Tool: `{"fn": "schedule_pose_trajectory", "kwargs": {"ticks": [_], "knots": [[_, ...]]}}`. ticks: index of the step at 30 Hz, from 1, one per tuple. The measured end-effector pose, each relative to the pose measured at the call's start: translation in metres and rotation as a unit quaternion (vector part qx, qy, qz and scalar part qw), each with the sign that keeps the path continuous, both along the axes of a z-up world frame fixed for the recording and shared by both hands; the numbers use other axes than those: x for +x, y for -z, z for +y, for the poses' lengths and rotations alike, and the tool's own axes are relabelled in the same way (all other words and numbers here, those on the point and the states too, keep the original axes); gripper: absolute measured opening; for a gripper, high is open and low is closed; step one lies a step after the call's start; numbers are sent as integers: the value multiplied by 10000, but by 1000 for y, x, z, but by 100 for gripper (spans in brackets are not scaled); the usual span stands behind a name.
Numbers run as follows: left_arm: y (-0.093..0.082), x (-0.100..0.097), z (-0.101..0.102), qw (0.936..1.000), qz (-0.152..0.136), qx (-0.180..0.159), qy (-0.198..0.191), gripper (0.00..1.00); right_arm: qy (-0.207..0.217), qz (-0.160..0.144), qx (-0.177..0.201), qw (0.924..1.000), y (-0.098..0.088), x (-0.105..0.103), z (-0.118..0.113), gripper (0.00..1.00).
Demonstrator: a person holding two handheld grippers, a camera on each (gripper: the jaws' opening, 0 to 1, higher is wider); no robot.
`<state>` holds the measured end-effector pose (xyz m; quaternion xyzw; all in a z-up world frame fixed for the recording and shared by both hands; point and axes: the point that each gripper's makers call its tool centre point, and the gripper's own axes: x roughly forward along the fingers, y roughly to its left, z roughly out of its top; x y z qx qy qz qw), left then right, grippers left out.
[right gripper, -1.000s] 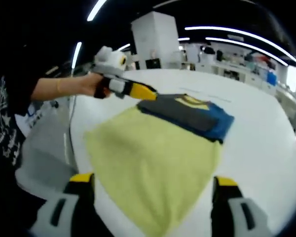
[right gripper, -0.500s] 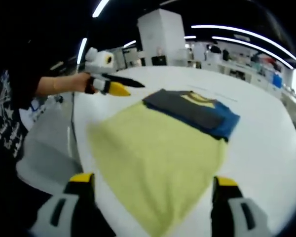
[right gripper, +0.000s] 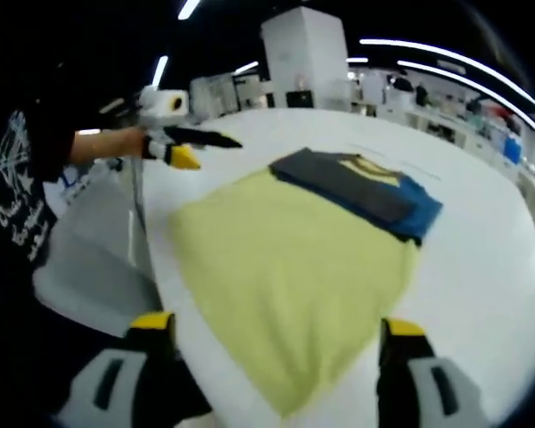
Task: Fold the garment on the visible template until the final outline fits inside the template.
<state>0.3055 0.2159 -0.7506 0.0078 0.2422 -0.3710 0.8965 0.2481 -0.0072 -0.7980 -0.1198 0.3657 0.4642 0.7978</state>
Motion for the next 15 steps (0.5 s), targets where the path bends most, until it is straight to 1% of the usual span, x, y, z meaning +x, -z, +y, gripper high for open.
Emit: {"fn": "schedule_pose_trajectory", "kwargs": {"ticks": [2, 3, 4, 5, 7, 10, 15], "knots": [[1, -7, 2, 10000, 4, -12, 23, 81, -31, -36, -15, 10000, 1, -2, 0, 93], [5, -14, 0, 9999, -6, 117, 127, 80, -57, -58, -20, 10000, 1, -3, 0, 92], [6, -16, 0, 9997, -9, 162, 160, 79, -87, -74, -38, 9999, 2, -4, 0, 91], [11, -22, 1, 9992, 20, 306, 238, 78, -102, -82, -51, 9999, 3, -5, 0, 90], [15, -29, 2, 9990, 60, 339, 294, 78, -141, -70, -64, 9999, 5, -7, 0, 89], [19, -36, 4, 9991, 91, 320, 259, 78, -157, -44, -58, 9999, 8, -10, -1, 87], [29, -49, 5, 9986, 182, 405, 280, 77, -168, 33, -109, 9998, 16, -17, -3, 83]]}}
